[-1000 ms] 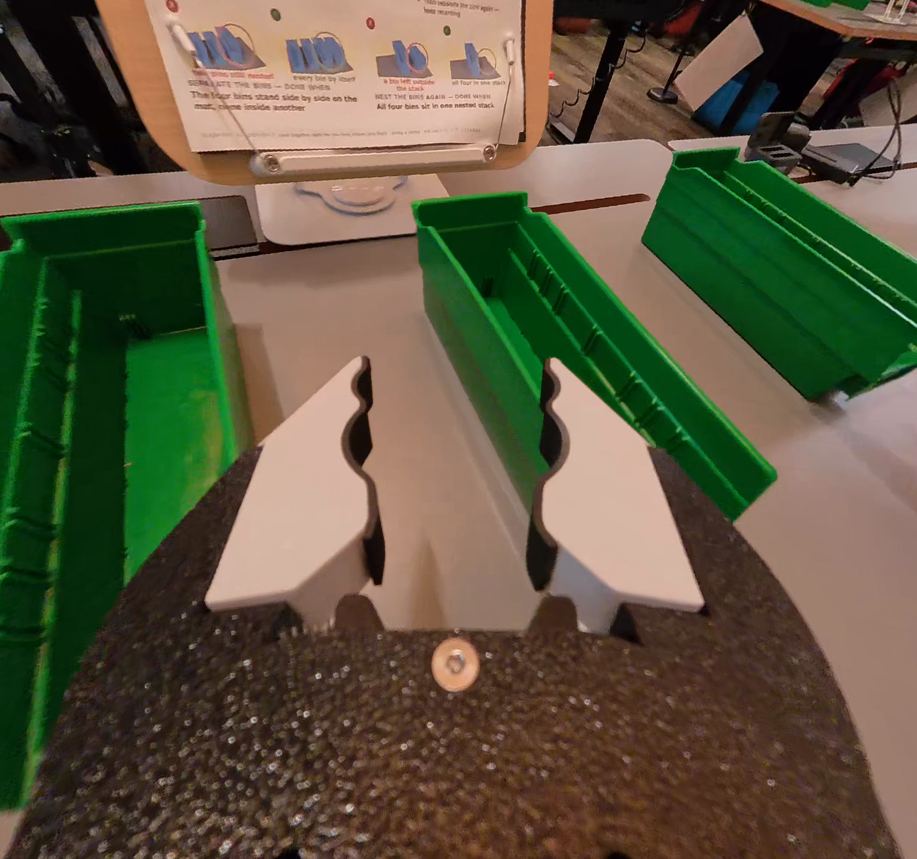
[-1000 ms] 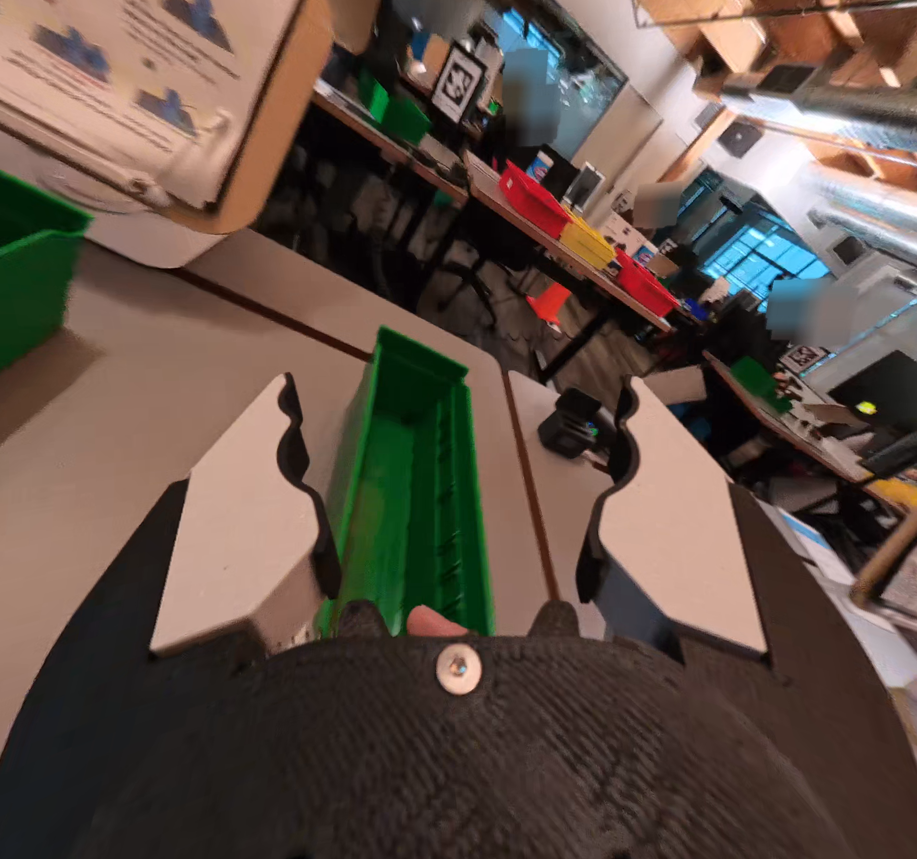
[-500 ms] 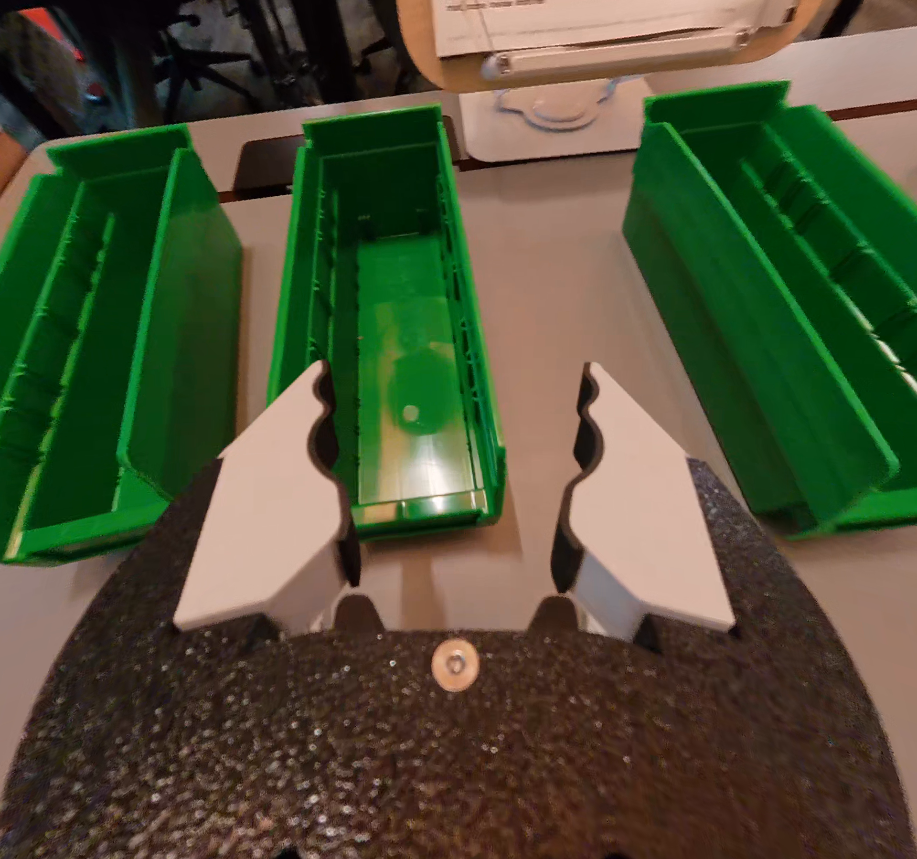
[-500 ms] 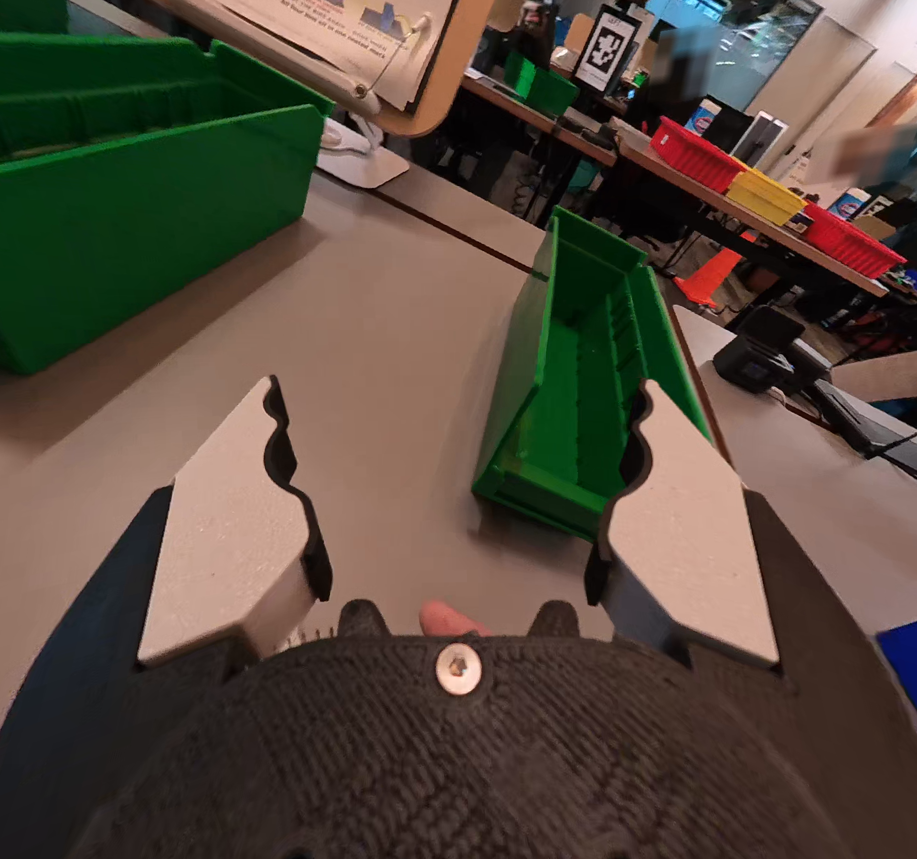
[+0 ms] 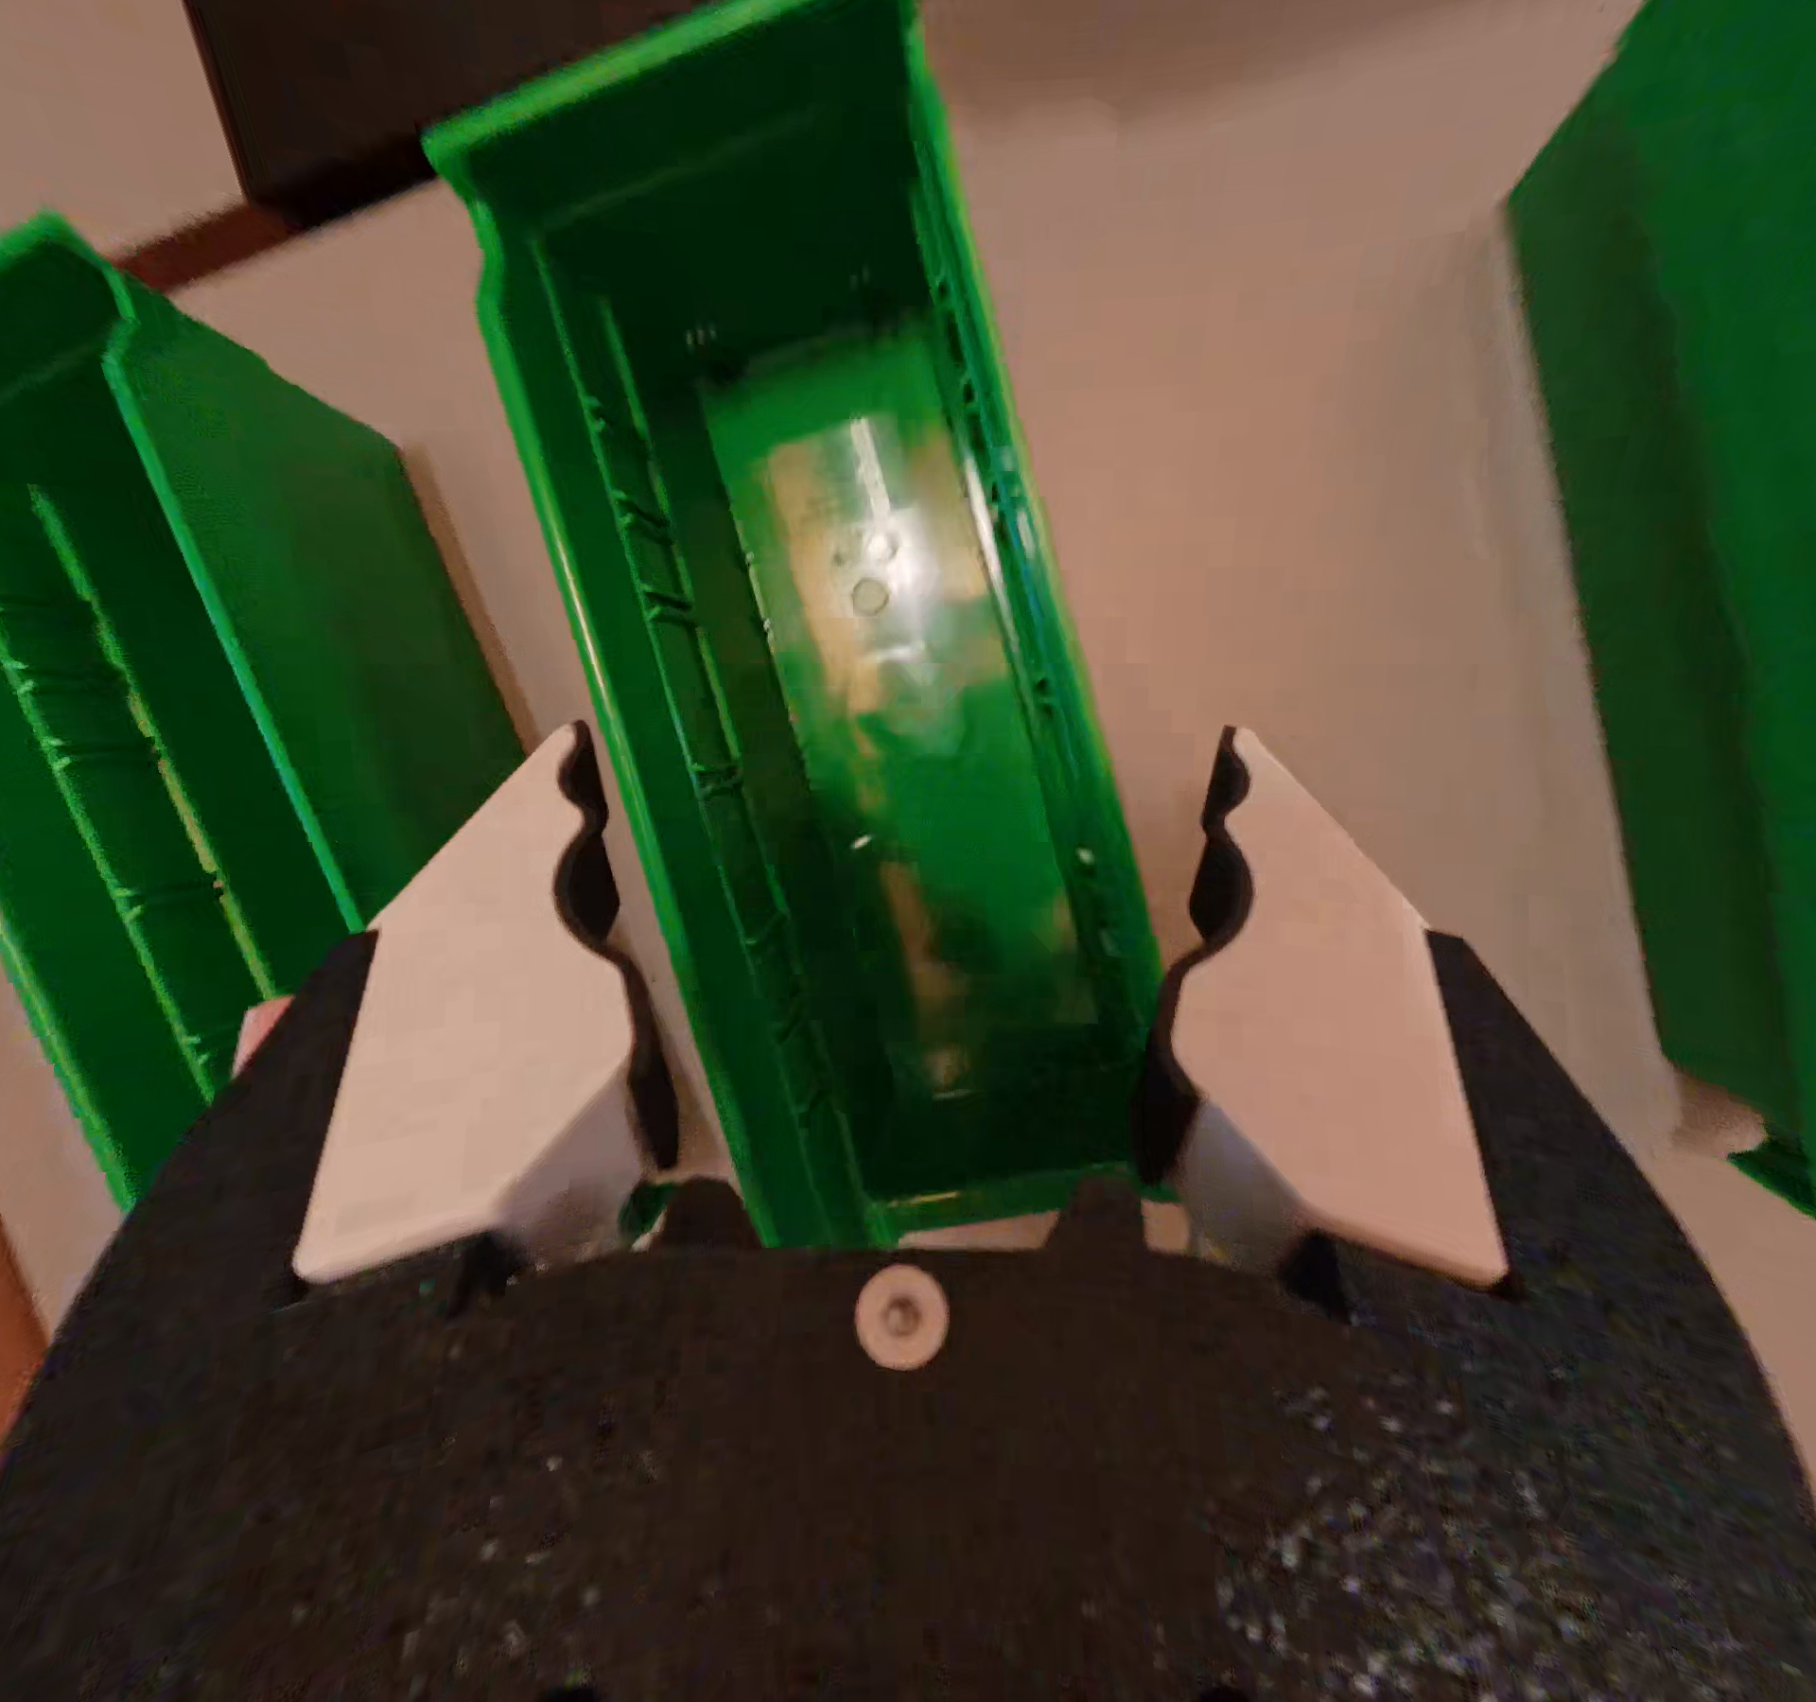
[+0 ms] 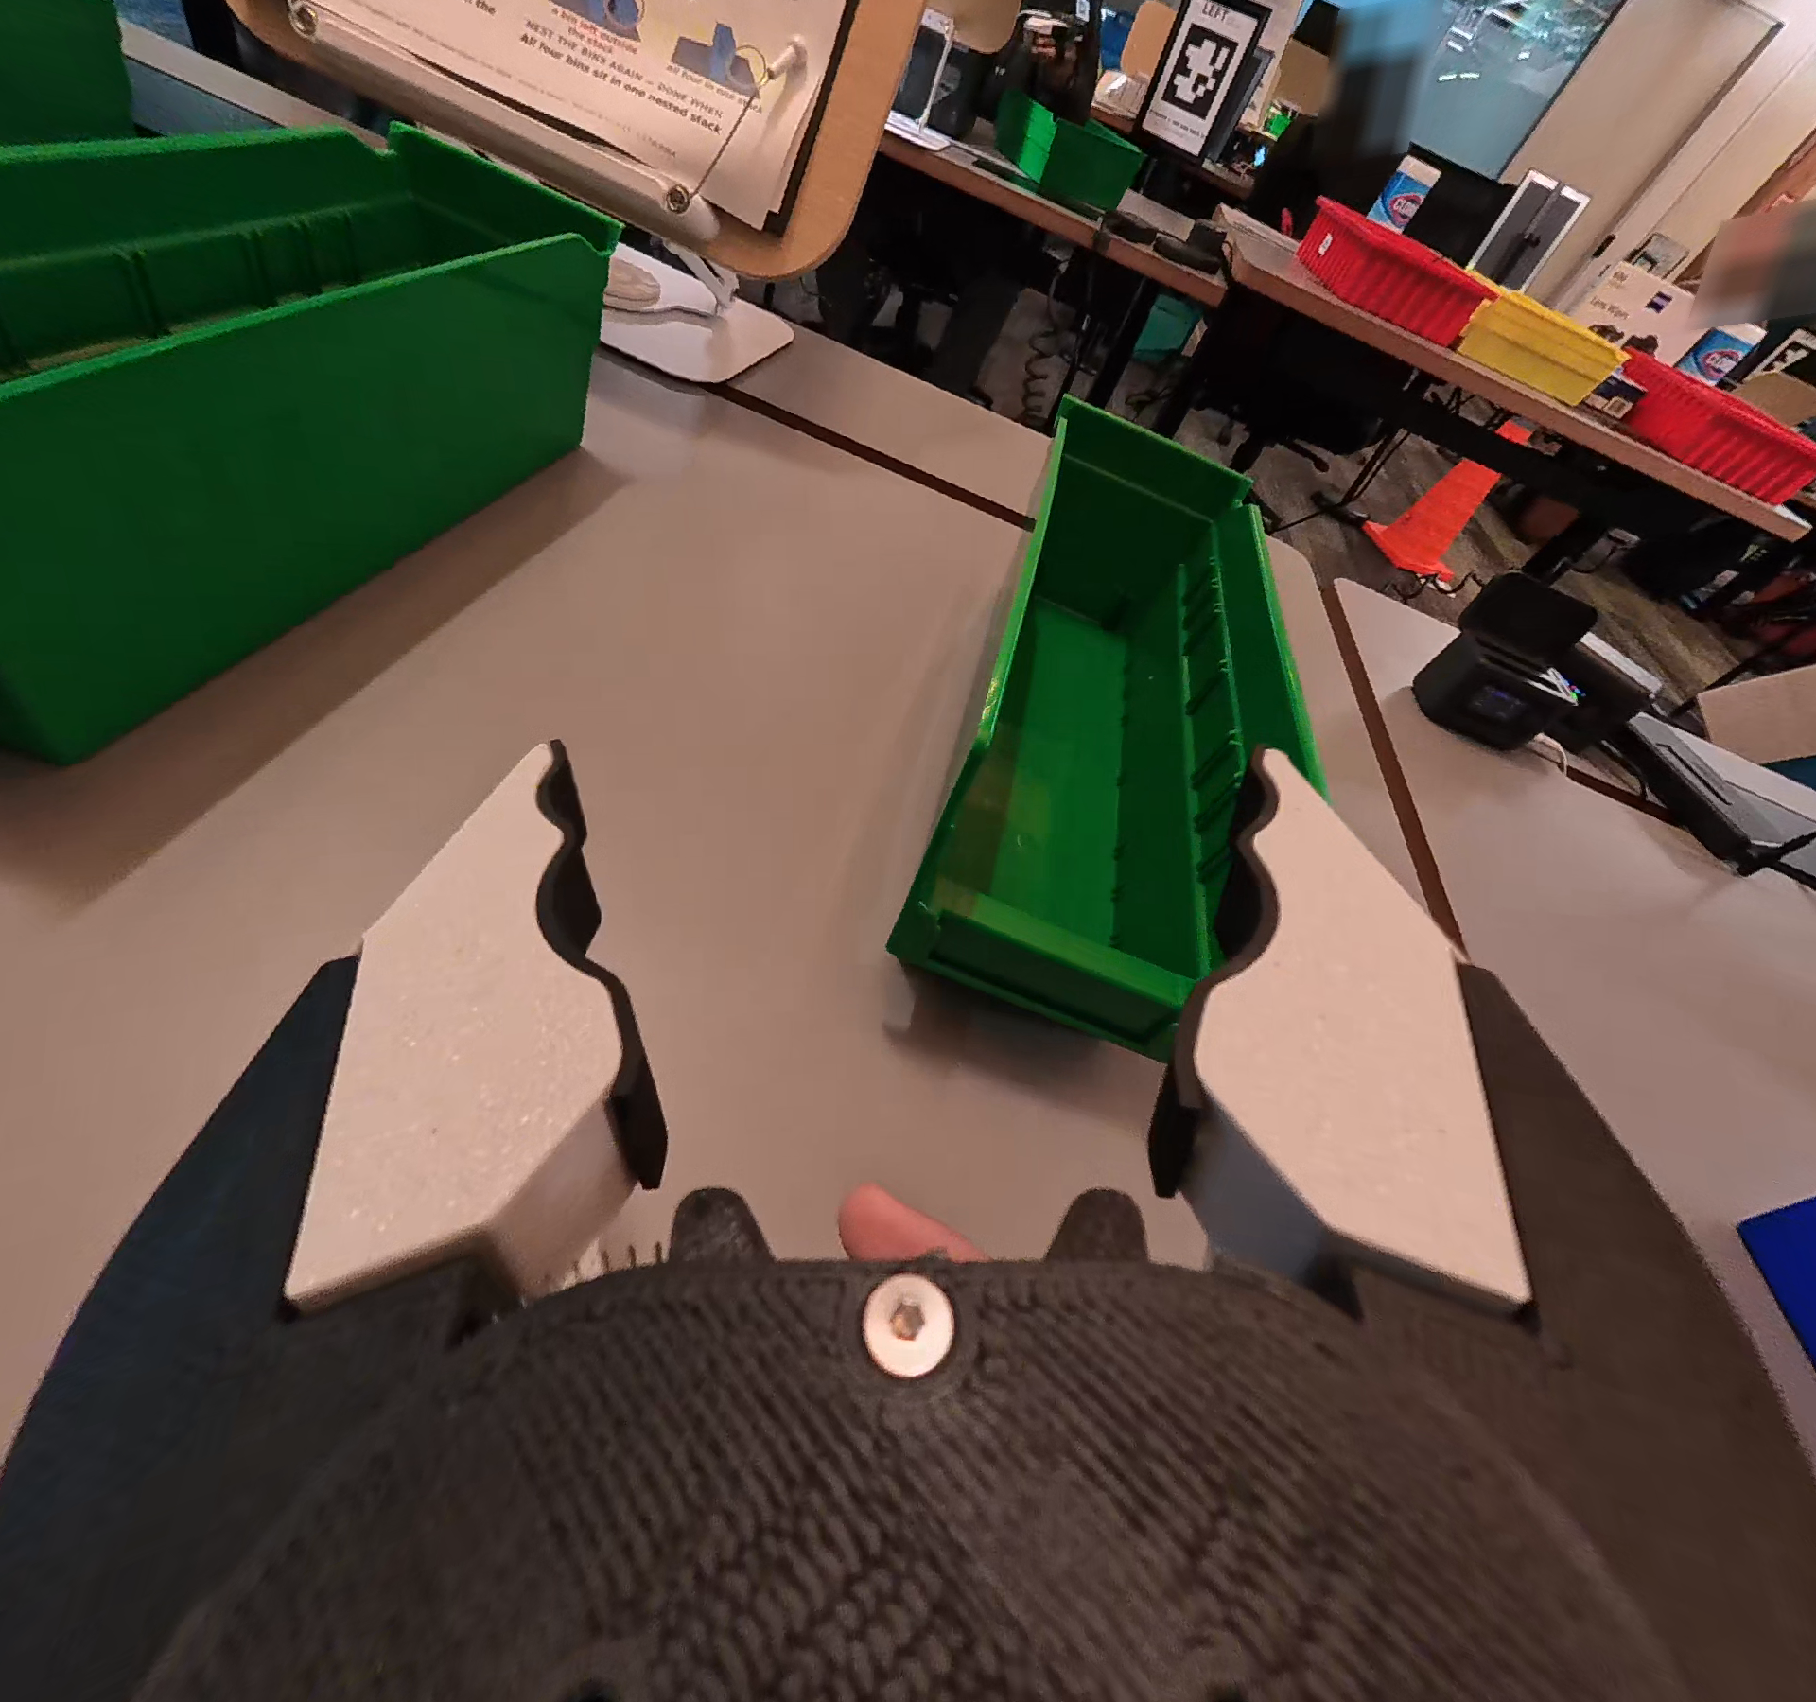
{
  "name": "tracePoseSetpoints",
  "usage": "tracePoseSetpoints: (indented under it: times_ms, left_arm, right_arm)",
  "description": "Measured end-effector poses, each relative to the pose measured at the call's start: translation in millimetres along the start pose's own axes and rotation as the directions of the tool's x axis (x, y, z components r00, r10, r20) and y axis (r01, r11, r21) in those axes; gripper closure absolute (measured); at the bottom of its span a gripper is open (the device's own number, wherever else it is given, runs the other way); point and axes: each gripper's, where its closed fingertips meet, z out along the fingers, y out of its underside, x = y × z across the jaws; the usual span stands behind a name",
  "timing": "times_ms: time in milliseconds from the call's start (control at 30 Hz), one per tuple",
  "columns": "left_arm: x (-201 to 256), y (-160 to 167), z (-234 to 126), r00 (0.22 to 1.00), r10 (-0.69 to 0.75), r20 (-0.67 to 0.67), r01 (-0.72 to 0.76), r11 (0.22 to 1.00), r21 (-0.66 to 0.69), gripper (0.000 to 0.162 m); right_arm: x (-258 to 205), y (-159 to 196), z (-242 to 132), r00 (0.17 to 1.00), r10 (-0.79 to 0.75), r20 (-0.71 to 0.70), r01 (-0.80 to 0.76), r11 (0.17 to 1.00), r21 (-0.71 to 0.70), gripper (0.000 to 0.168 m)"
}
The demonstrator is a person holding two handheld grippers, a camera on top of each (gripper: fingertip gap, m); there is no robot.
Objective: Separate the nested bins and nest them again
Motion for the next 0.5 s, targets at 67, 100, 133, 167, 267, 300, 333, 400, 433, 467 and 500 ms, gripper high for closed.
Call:
tracePoseSetpoints:
  times_ms: [67, 100, 133, 167, 267, 300, 333, 400, 433, 467, 500]
  left_arm:
    - [-11, 3, 14, 1.000, -0.003, 0.031, 0.006, 0.993, -0.115, 0.045]
    - [-14, 4, 19, 1.000, -0.014, 0.027, 0.018, 0.988, -0.153, 0.046]
    - [-13, 4, 23, 0.999, -0.040, 0.003, 0.039, 0.983, -0.179, 0.044]
    - [-11, 3, 27, 0.997, -0.075, -0.023, 0.069, 0.977, -0.200, 0.045]
    - [-10, 7, 35, 0.989, -0.139, -0.046, 0.122, 0.957, -0.264, 0.037]
    - [-11, 8, 36, 0.988, -0.148, -0.040, 0.131, 0.952, -0.277, 0.037]
    - [-11, 8, 37, 0.987, -0.156, -0.034, 0.140, 0.947, -0.289, 0.037]
    - [-11, 10, 38, 0.986, -0.165, -0.027, 0.149, 0.940, -0.308, 0.037]
    - [-11, 11, 38, 0.986, -0.167, -0.023, 0.151, 0.935, -0.321, 0.036]
    - [-11, 14, 39, 0.986, -0.168, -0.018, 0.153, 0.930, -0.335, 0.036]
    - [-11, 17, 41, 0.985, -0.169, -0.015, 0.153, 0.923, -0.352, 0.034]
  right_arm:
    - [-1, 1, -1, 1.000, 0.001, 0.006, -0.001, 1.000, -0.005, 0.040]
    - [-1, 1, -1, 1.000, 0.000, 0.009, 0.000, 1.000, -0.008, 0.040]
    - [1, 2, -1, 1.000, -0.002, 0.007, 0.002, 1.000, -0.008, 0.040]
    - [2, 2, -2, 1.000, -0.001, 0.003, 0.001, 1.000, -0.008, 0.040]
    - [5, 5, -2, 1.000, 0.015, 0.006, -0.015, 1.000, -0.014, 0.039]
    - [6, 6, -2, 1.000, 0.023, 0.007, -0.023, 1.000, -0.016, 0.039]
    - [7, 7, -2, 1.000, 0.029, 0.009, -0.029, 0.999, -0.017, 0.039]
    - [8, 9, -1, 0.999, 0.036, 0.013, -0.035, 0.999, -0.019, 0.040]
    - [8, 10, 0, 0.999, 0.037, 0.014, -0.037, 0.999, -0.022, 0.040]
    - [8, 11, 0, 0.999, 0.039, 0.016, -0.039, 0.999, -0.025, 0.040]
    - [7, 12, 1, 0.999, 0.041, 0.023, -0.040, 0.999, -0.027, 0.040]
